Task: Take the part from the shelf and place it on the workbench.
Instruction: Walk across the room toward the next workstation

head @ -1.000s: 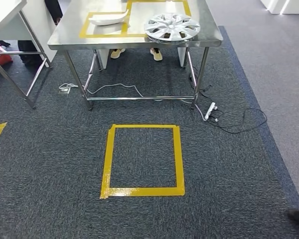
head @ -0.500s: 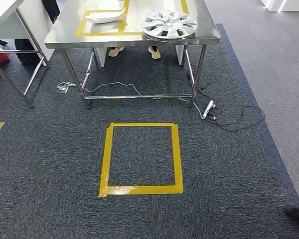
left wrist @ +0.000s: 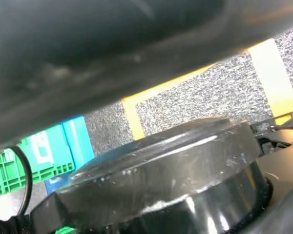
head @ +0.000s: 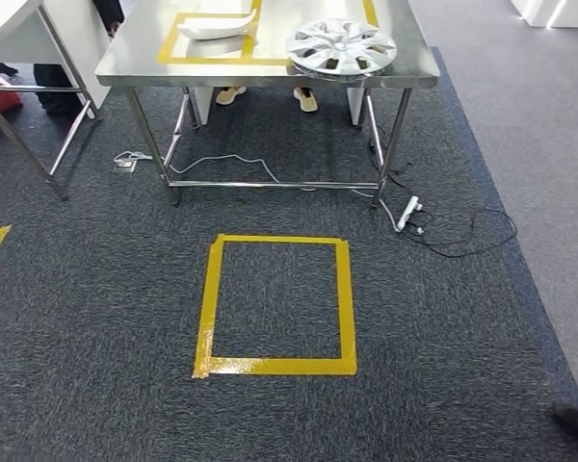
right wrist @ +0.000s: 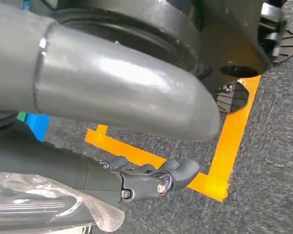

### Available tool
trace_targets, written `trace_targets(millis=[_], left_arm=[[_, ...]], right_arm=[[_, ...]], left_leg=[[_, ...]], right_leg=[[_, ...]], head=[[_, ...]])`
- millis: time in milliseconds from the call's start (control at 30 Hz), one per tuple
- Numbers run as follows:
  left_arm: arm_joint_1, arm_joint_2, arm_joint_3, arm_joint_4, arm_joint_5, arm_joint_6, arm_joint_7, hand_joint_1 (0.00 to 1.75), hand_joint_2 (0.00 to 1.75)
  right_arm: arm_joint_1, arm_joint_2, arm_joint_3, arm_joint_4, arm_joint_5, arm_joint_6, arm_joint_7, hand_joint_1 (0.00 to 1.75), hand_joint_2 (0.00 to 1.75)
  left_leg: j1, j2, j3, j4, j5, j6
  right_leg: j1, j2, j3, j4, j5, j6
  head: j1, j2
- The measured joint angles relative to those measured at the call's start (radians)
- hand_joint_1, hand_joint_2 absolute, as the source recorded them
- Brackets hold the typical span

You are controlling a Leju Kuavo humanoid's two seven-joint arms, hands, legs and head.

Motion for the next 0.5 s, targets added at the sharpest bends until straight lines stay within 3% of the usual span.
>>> trace_targets(millis=[67, 100, 133, 167, 233, 300, 400, 433, 500], left_arm=[[0.001, 0.000, 0.000, 0.000, 0.000, 0.000, 0.002, 0.00, 0.00], [0.001, 0.000, 0.000, 0.000, 0.000, 0.000, 0.003, 0.00, 0.00], [0.001, 0.000, 0.000, 0.000, 0.000, 0.000, 0.004, 0.00, 0.00], [0.001, 0.000, 0.000, 0.000, 0.000, 0.000, 0.005, 0.00, 0.00], [0.000, 0.000, 0.000, 0.000, 0.000, 0.000, 0.005, 0.00, 0.00], [-0.001, 0.000, 0.000, 0.000, 0.000, 0.000, 0.005, 0.00, 0.00], [0.003, 0.002, 0.000, 0.000, 0.000, 0.000, 0.005, 0.00, 0.00], [0.005, 0.002, 0.000, 0.000, 0.000, 0.000, 0.005, 0.00, 0.00], [0.008, 0.002, 0.000, 0.001, 0.000, 0.000, 0.006, 0.00, 0.00]], right_arm=[[0.000, 0.000, 0.001, 0.002, 0.003, -0.004, 0.002, 0.00, 0.00], [0.000, 0.000, 0.001, 0.002, 0.005, -0.006, 0.002, 0.00, 0.00], [0.001, 0.000, 0.001, 0.002, 0.006, -0.008, 0.003, 0.00, 0.00], [0.001, 0.000, 0.002, 0.003, 0.007, -0.009, 0.003, 0.00, 0.00], [0.001, 0.000, 0.003, 0.004, 0.008, -0.010, 0.004, 0.00, 0.00], [0.001, 0.000, 0.004, 0.005, 0.008, -0.012, 0.004, 0.00, 0.00], [0.000, 0.000, 0.006, 0.006, 0.008, -0.013, 0.005, 0.00, 0.00], [-0.001, 0.001, 0.007, 0.006, 0.008, -0.013, 0.005, 0.00, 0.00], [0.000, 0.001, 0.008, 0.007, 0.010, -0.014, 0.005, 0.00, 0.00]], left_leg=[[0.001, -0.008, -0.006, 0.002, 0.002, 0.000], [0.002, -0.014, -0.010, 0.004, 0.003, -0.002], [0.003, -0.022, -0.014, 0.007, 0.005, -0.004], [0.005, -0.031, -0.019, 0.012, 0.007, -0.008], [0.006, -0.051, -0.031, 0.025, 0.010, -0.020], [0.004, -0.068, -0.039, 0.037, 0.011, -0.033], [0.006, -0.084, -0.044, 0.039, 0.016, -0.048], [0.007, -0.077, -0.049, 0.052, 0.004, -0.052], [0.007, -0.041, -0.080, 0.143, -0.067, -0.058]], right_leg=[[-0.006, 0.004, -0.063, 0.133, -0.068, 0.009], [-0.009, 0.004, -0.080, 0.170, -0.077, 0.012], [-0.012, 0.005, -0.078, 0.167, -0.064, 0.016], [-0.016, 0.008, -0.057, 0.124, -0.033, 0.019], [-0.021, 0.035, 0.008, -0.012, 0.032, 0.022], [-0.020, 0.055, 0.034, -0.076, 0.062, 0.009], [-0.016, 0.030, 0.028, -0.070, 0.071, -0.021], [-0.017, 0.020, 0.026, -0.070, 0.074, -0.028], [-0.017, -0.003, 0.022, -0.070, 0.081, -0.038]], head=[[0.003, 0.000], [0.003, 0.000], [0.003, 0.000], [0.003, 0.000], [0.005, 0.000], [0.005, 0.000], [0.000, 0.000], [-0.003, 0.000], [-0.011, 0.000]])
